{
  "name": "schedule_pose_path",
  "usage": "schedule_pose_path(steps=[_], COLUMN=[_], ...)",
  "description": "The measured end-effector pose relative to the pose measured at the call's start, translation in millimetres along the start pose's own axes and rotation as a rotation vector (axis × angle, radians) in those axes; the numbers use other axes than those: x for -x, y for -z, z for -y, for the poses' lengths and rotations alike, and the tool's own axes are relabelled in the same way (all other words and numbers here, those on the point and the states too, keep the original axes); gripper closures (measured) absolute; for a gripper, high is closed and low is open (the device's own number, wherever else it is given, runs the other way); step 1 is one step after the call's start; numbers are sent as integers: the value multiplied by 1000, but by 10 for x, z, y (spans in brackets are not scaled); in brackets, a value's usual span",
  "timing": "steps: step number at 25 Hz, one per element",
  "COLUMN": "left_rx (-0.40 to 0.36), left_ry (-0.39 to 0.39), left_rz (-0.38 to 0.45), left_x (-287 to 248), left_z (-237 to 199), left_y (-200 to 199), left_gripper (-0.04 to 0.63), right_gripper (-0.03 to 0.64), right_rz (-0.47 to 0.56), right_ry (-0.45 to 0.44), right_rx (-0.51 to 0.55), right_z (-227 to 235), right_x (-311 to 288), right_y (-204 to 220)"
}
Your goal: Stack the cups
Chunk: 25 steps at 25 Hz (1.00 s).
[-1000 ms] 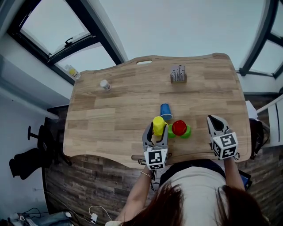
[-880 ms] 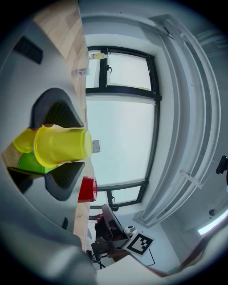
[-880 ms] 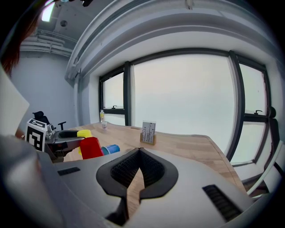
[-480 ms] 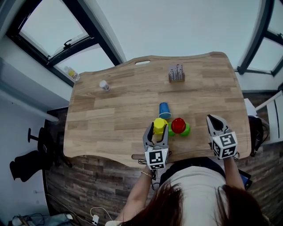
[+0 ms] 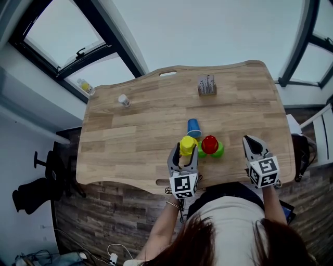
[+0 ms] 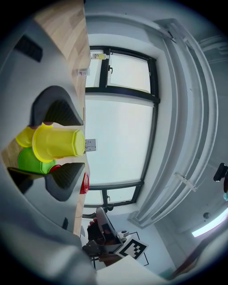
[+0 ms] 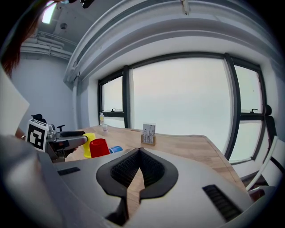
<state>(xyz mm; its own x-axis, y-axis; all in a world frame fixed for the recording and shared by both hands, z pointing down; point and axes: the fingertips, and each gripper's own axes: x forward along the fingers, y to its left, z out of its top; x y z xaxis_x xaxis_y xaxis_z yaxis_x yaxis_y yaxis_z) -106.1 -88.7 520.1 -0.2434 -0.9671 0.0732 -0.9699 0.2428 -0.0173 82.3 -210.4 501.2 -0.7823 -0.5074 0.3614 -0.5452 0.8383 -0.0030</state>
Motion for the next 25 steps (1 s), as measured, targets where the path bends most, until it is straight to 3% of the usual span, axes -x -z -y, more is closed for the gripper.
schedule_pose_path(steps=[7, 17, 25], left_rx=[-1, 9, 22], left_ry=[10, 10, 17], left_rz=[3, 16, 13], left_x=[115, 265, 401], left_z=[44, 71, 109], left_y=[-105, -317, -423], left_gripper=[334, 489, 530], right_gripper=[589, 589, 589], right_rz=[13, 11, 11], right_ry=[5, 22, 10], right_rx=[-17, -21, -24], right_z=[-88, -246, -392], right_x=[137, 336, 479], right_y=[-10, -26, -51])
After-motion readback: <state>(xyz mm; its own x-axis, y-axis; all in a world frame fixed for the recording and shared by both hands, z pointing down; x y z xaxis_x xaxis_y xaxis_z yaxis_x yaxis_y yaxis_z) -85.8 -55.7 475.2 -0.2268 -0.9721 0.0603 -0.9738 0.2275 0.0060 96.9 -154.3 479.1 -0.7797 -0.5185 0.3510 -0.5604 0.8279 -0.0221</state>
